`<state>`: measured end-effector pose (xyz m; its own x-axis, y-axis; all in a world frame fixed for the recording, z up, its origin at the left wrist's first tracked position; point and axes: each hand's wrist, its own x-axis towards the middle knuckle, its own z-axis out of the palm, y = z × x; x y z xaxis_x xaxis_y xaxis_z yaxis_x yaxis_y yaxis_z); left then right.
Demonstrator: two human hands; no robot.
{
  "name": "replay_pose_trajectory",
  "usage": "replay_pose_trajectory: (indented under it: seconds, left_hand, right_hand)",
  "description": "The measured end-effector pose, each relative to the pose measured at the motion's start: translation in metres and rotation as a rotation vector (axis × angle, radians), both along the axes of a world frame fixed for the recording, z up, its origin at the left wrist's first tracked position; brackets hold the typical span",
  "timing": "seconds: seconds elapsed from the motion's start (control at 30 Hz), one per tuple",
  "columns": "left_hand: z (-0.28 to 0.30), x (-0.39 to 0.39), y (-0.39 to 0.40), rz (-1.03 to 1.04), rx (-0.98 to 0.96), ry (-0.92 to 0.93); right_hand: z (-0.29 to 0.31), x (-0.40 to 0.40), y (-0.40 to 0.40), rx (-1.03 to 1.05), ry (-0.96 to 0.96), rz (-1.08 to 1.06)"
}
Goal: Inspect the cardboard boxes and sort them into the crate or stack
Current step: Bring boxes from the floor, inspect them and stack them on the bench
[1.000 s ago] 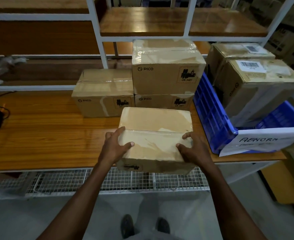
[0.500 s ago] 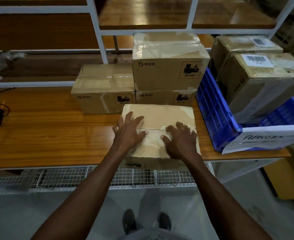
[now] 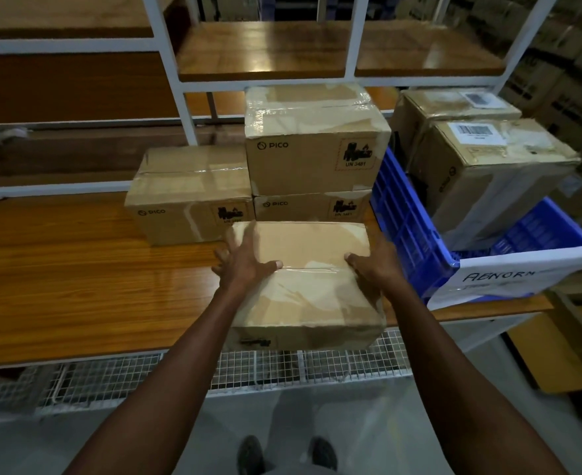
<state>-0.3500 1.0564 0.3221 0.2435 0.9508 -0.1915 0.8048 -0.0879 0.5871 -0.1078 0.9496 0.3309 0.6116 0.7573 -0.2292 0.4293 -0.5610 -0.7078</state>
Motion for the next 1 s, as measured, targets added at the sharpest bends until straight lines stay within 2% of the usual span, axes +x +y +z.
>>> replay_pose_trajectory:
  seconds: [0.1, 0.2, 0.37, 0.53, 0.63, 0.87, 1.0]
  left_hand:
    - [-0.002, -0.005, 0.010, 0.110, -0.177, -0.072]
    - [-0.008, -0.012, 0.018, 0.097, -0.219, -0.114]
    - [-0.031, -0.023, 0.030, 0.075, -0.150, -0.238]
    - [0.009, -0.029, -0.004, 0.060, 0.029, -0.307]
    - [0.012, -0.037, -0.012, 0.098, 0.091, -0.348]
    - [0.012, -0.062, -0.027, 0.149, 0.196, -0.627]
    - [0.000, -0.070, -0.035, 0.140, 0.162, -0.755]
  right_hand:
    - [-0.010, 0.000, -0.002, 0.003, 0.184, -0.017]
    - [-0.009, -0.004, -0.004, 0.013, 0.194, 0.007]
    - [-0.013, -0.001, -0.011, 0.033, 0.208, -0.032]
    - [0.002, -0.002, -0.024, 0.135, 0.190, -0.052]
    - [0.011, -0.004, -0.036, 0.210, 0.227, -0.047]
    - [0.023, -0.005, -0.051, 0.355, 0.259, -0.026]
    - [0.019, -0.011, -0.061, 0.368, 0.243, -0.004]
